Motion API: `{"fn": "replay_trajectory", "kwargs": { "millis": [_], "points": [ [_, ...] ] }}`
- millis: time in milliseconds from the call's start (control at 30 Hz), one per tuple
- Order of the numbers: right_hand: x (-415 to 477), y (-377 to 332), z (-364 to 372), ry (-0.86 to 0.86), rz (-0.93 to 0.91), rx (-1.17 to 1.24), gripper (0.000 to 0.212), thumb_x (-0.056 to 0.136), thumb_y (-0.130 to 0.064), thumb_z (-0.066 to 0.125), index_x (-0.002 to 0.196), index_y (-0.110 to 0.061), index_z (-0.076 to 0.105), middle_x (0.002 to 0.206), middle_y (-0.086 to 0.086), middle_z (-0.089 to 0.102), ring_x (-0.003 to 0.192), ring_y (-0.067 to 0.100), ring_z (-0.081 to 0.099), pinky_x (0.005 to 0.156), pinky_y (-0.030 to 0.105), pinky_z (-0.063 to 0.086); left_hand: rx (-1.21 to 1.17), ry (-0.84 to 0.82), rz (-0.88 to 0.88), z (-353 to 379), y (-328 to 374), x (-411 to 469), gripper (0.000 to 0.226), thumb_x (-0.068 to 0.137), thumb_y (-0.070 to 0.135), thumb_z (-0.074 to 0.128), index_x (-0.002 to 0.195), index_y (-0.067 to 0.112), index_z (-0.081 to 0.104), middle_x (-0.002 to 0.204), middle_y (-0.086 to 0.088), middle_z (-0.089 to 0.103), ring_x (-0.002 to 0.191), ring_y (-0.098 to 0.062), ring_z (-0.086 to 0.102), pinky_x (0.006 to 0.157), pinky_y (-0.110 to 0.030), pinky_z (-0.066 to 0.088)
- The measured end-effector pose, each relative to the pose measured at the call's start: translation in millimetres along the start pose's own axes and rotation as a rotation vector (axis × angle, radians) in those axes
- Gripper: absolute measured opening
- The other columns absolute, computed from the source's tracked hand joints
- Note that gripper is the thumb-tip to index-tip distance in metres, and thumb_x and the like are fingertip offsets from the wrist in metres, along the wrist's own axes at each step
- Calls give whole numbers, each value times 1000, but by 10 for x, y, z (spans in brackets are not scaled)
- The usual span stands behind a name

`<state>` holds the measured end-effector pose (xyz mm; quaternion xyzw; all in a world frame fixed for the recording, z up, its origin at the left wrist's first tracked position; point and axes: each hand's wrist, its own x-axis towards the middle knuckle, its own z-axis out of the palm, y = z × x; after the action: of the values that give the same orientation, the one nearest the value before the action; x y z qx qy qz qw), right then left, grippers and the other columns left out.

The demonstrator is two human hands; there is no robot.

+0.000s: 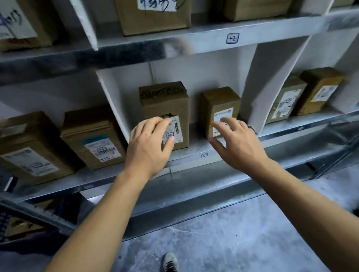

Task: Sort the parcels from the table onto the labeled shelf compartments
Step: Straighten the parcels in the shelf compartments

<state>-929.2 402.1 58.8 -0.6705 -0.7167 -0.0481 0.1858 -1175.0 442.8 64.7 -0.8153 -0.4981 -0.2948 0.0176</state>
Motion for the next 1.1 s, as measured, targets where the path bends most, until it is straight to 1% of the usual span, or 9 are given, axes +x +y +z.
{"fn": "replay_trajectory", "kwargs": {
  "millis": [67, 200, 367, 467, 567, 667, 767, 900, 1100],
  "points": [
    [116, 116, -22, 16, 17, 3, 49, 97, -48, 50, 139, -23, 52, 144, 13, 50, 125, 40, 49, 95, 51, 46, 31, -33, 1, 52, 59, 169, 47, 93, 35, 56, 138, 20, 51, 133, -2, 52, 125, -24, 42, 108, -42, 31],
    [388, 246, 32, 40, 41, 29, 45, 97, -45, 54, 137, -23, 54, 141, 14, 51, 122, 42, 51, 92, 52, 47, 68, -43, 7, 167, 49, 487, 47, 93, 39, 53, 138, 23, 48, 134, -2, 50, 126, -23, 40, 108, -44, 30],
    [742, 393, 206, -13, 62, 13, 47, 97, -47, 53, 138, -24, 51, 139, 13, 49, 121, 41, 50, 93, 51, 48, 94, -29, -26, 359, 32, 847, 49, 92, 42, 54, 138, 25, 48, 137, -4, 49, 124, -31, 42, 104, -50, 34],
    [1061, 508, 269, -39, 84, -33, 51, 96, -50, 53, 141, -29, 47, 140, 12, 47, 122, 43, 47, 95, 53, 45, 80, 12, -75, 445, -4, 1084, 53, 90, 45, 53, 139, 27, 47, 142, -3, 46, 126, -35, 41, 104, -54, 36],
    [1284, 671, 390, -87, 142, -90, 55, 91, -56, 56, 139, -34, 45, 144, 10, 40, 134, 44, 37, 101, 60, 39, 95, -24, -132, 559, -57, 1221, 58, 90, 51, 52, 143, 29, 43, 148, -1, 40, 133, -35, 34, 107, -58, 33],
    [1322, 830, 566, -145, 140, -115, 57, 87, -64, 56, 137, -37, 45, 149, 8, 32, 145, 40, 19, 104, 69, 30, 209, -57, -131, 682, -118, 1165, 61, 90, 55, 50, 145, 31, 41, 151, -1, 38, 137, -32, 30, 115, -53, 19],
    [1378, 929, 661, -159, 135, -76, 60, 86, -69, 54, 139, -43, 43, 152, 6, 29, 146, 39, 15, 104, 74, 24, 235, -38, -124, 710, -133, 1153, 59, 89, 53, 53, 143, 30, 45, 149, -3, 42, 137, -31, 33, 113, -52, 20],
    [1403, 937, 749, -113, 101, 3, 57, 85, -65, 58, 135, -40, 46, 145, 9, 38, 141, 40, 23, 99, 74, 33, 263, -23, -111, 726, -70, 1175, 56, 88, 49, 58, 139, 28, 51, 146, -4, 47, 134, -31, 37, 110, -55, 25],
    [1359, 979, 760, -54, 47, 15, 51, 83, -58, 66, 129, -38, 53, 131, 11, 48, 131, 42, 31, 87, 67, 44, 309, 3, -192, 760, 10, 1212, 53, 90, 49, 57, 138, 27, 53, 143, -4, 50, 132, -33, 40, 108, -55, 27]
  ]
}}
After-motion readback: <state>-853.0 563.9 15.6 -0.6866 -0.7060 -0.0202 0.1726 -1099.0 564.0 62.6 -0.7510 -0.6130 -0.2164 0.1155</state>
